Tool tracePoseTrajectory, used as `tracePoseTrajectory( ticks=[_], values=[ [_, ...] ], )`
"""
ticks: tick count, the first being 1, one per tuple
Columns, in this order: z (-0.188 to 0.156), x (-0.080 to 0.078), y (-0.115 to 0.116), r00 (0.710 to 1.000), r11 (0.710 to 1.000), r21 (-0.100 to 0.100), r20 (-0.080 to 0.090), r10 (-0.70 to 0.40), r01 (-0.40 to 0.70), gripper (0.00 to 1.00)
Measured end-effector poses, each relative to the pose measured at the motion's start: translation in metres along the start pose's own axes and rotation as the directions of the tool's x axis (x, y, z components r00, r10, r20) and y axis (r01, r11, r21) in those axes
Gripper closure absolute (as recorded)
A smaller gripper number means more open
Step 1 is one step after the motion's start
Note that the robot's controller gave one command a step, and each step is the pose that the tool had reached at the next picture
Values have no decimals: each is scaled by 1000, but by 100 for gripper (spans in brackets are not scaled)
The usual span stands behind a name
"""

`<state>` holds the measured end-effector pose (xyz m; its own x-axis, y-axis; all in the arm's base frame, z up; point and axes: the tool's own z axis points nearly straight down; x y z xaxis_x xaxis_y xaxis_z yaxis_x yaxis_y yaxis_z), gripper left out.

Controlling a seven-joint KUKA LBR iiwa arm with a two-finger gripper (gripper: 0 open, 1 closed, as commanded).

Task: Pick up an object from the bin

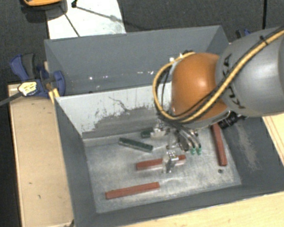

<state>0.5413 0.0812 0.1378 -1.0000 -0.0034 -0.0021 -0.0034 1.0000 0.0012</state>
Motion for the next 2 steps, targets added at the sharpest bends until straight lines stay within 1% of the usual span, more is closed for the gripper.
tracePoseTrajectory(
  ticks=[1, 2],
  values=[
    [41, 0, -13, 997, 997, 0, 3, -78, 78, 0],
    [61, -11, -15, 998, 998, -2, 19, -55, 55, 0]
  ],
)
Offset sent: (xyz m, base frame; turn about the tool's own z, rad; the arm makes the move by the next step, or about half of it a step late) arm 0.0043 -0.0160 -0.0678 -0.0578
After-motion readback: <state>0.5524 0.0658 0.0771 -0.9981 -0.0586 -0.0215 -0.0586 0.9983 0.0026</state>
